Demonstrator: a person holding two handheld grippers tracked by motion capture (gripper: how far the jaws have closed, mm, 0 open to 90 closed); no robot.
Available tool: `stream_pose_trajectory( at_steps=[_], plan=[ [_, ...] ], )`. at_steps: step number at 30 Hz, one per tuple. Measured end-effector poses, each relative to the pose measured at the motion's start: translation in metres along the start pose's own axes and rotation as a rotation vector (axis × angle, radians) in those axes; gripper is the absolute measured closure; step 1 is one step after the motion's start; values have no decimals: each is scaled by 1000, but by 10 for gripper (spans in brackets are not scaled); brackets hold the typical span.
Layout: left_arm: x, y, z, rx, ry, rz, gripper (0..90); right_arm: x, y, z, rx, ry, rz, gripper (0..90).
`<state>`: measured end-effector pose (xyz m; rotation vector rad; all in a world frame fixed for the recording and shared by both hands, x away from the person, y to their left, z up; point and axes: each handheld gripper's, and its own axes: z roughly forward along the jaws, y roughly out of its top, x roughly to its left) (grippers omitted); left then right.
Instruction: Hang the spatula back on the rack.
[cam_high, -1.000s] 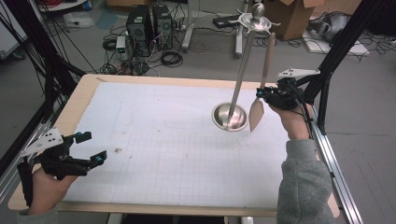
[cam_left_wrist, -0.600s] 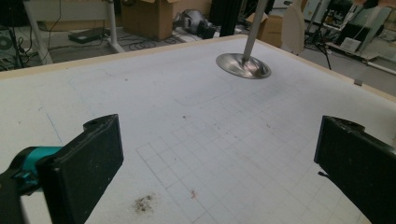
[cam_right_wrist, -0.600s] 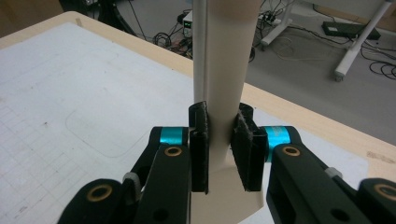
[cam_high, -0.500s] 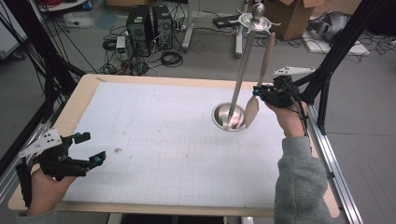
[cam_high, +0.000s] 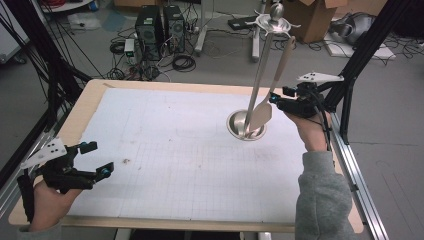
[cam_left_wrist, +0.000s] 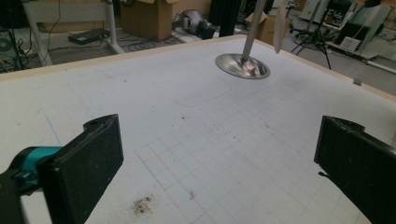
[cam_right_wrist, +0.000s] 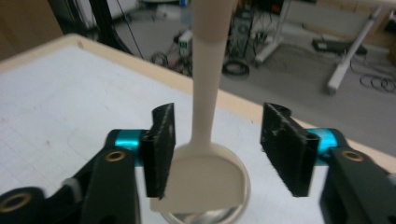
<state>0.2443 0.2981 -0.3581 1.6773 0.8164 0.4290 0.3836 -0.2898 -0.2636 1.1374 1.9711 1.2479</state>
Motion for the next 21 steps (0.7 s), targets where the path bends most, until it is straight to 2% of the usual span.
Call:
stream_pose_trajectory(
  at_steps=[3, 7, 9, 17, 21],
  plan=[
    [0, 1, 0, -2, 2, 4, 17, 2, -4, -6, -41, 10, 3, 320],
    [0, 2, 1, -9, 4, 2, 17, 4, -11, -12, -62, 34, 15, 200],
    [0, 2, 1, -11, 4, 3, 17, 6, -15, -15, -72, 38, 2, 161],
    [1, 4, 4, -16, 10, 0, 17, 25, -24, -24, -98, 66, -90, 160],
    [2, 5, 5, -18, 8, 0, 17, 33, -27, -29, -119, 90, -112, 160]
  ],
)
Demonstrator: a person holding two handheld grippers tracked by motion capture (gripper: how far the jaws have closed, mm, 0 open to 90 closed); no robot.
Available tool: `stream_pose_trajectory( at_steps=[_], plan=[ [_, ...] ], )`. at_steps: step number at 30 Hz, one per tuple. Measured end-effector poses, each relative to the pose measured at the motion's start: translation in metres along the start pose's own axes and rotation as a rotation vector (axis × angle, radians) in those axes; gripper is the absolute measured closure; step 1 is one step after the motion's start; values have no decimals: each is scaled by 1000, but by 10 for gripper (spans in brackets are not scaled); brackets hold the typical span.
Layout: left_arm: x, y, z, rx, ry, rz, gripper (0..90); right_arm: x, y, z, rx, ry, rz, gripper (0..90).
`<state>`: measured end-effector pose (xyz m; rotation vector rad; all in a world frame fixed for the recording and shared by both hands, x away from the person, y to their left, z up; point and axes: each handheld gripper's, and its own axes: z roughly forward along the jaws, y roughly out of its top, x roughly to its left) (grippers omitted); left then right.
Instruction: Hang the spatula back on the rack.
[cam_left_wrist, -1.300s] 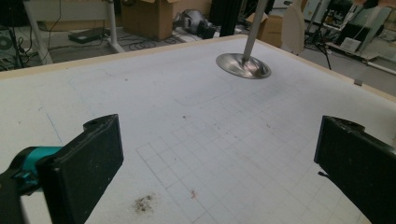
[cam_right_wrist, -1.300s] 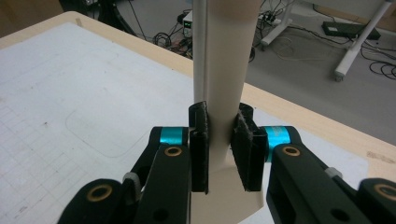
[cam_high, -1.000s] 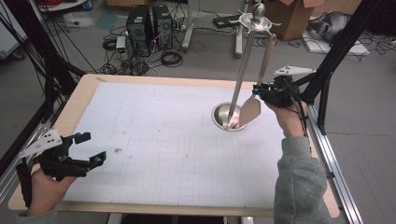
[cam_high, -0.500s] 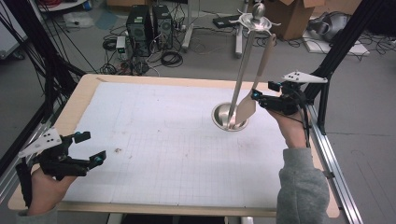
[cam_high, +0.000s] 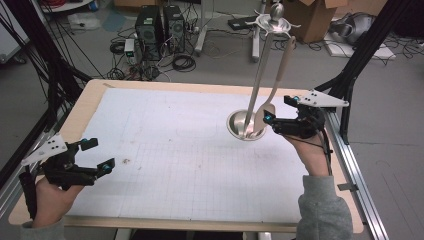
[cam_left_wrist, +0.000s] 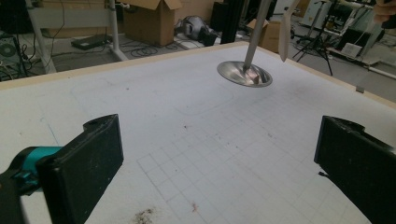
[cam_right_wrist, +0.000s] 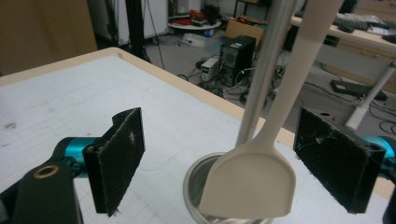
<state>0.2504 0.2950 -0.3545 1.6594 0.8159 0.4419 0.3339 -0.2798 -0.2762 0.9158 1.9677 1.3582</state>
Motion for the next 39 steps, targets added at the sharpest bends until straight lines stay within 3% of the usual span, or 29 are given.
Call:
stream_pose_trajectory(
  at_steps=[10, 17, 24, 39],
  plan=[
    [0, 1, 4, 0, -10, -6, 17, 12, -18, -14, -23, 88, 15, 160],
    [0, 1, 6, 2, -12, -6, 17, 20, -34, -20, -8, 145, 23, 160],
    [0, 1, 7, 2, -15, -10, 17, 25, -48, -27, 0, 174, 38, 160],
    [1, 2, 3, -11, -9, -11, 17, 39, -69, -41, -8, 230, 21, 160]
  ],
)
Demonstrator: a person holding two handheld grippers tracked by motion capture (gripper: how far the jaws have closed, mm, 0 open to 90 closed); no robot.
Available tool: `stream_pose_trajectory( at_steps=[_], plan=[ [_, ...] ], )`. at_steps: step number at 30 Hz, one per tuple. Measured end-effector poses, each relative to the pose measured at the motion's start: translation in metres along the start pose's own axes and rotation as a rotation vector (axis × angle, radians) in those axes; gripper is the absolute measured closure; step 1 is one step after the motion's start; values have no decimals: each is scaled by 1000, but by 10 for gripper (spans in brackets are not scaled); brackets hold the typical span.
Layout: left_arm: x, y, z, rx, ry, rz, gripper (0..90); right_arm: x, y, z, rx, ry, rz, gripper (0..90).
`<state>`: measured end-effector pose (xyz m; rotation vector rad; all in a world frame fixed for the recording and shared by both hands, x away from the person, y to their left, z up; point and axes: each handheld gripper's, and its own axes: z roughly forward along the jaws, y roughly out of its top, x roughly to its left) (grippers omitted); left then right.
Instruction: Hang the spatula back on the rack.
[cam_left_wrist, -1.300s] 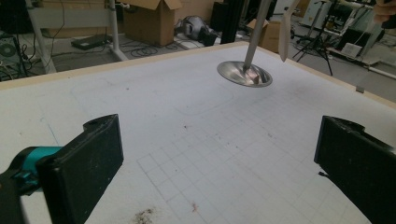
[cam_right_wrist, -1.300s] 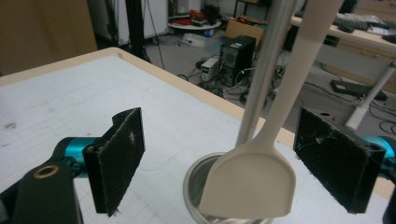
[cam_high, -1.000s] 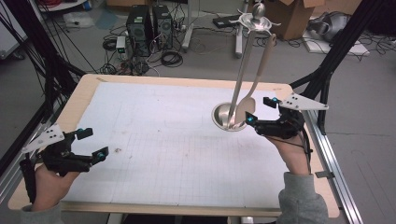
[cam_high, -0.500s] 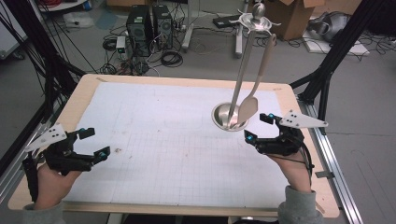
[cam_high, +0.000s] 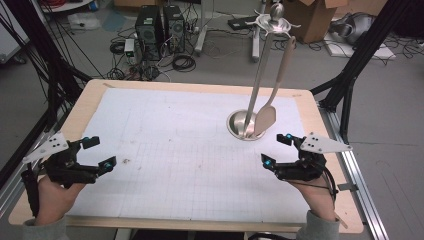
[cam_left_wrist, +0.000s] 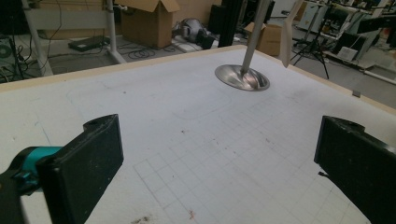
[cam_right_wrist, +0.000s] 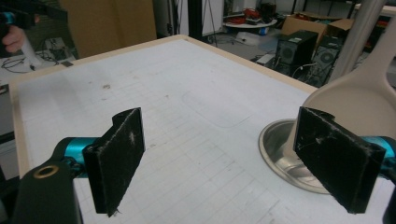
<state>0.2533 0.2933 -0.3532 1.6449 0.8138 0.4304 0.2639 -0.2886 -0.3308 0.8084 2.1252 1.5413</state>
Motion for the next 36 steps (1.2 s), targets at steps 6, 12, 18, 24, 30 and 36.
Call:
stream_pose_trajectory(
  at_steps=[6, 12, 18, 24, 30, 36],
  plan=[
    [0, 0, 0, -2, -2, 2, 17, 0, -5, -3, 7, 8, -6, 160],
    [0, 0, -1, -7, 0, 1, 17, -3, -11, -8, -9, 17, 4, 160],
    [-1, 0, 0, -7, -1, 6, 17, -9, -20, -13, -12, 35, 11, 160],
    [-2, 0, 1, -10, -9, 11, 17, -16, -25, -21, -81, 35, 34, 160],
    [-2, 1, 1, -19, -23, 13, 17, -23, -30, -25, -121, 12, 63, 160],
    [-3, 1, 1, -17, -21, 13, 17, -25, -31, -25, -149, -8, 83, 160]
  ],
)
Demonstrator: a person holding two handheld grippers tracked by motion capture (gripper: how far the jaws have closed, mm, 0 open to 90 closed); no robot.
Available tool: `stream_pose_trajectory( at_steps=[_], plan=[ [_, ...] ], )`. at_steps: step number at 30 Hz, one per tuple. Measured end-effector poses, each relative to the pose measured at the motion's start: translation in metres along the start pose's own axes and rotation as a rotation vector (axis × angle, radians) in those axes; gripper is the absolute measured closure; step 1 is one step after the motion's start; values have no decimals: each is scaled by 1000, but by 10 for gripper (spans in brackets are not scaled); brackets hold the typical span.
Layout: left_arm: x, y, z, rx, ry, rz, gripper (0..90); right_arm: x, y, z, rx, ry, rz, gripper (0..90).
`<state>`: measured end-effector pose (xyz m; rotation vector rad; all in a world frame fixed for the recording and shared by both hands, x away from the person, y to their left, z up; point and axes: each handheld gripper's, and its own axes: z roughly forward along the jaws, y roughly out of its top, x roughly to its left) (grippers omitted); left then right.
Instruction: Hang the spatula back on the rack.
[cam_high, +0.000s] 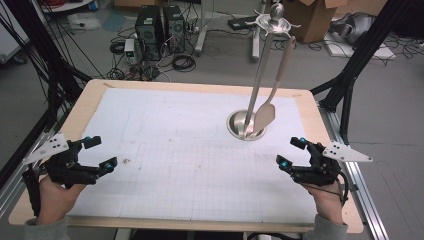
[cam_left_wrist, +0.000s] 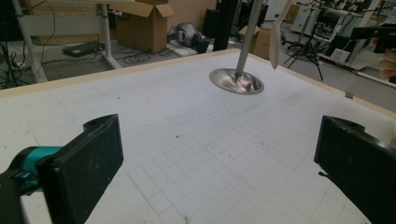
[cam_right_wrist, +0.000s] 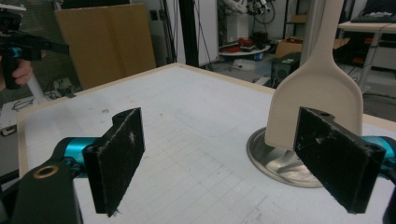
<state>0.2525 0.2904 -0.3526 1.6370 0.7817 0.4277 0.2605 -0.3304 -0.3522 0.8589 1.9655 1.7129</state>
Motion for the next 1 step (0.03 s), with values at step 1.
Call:
stream_pose_trajectory(
  at_steps=[1],
  plan=[
    [0, 0, 0, 1, 1, 1, 17, 0, 0, 0, -6, -5, 6, 159]
  ],
)
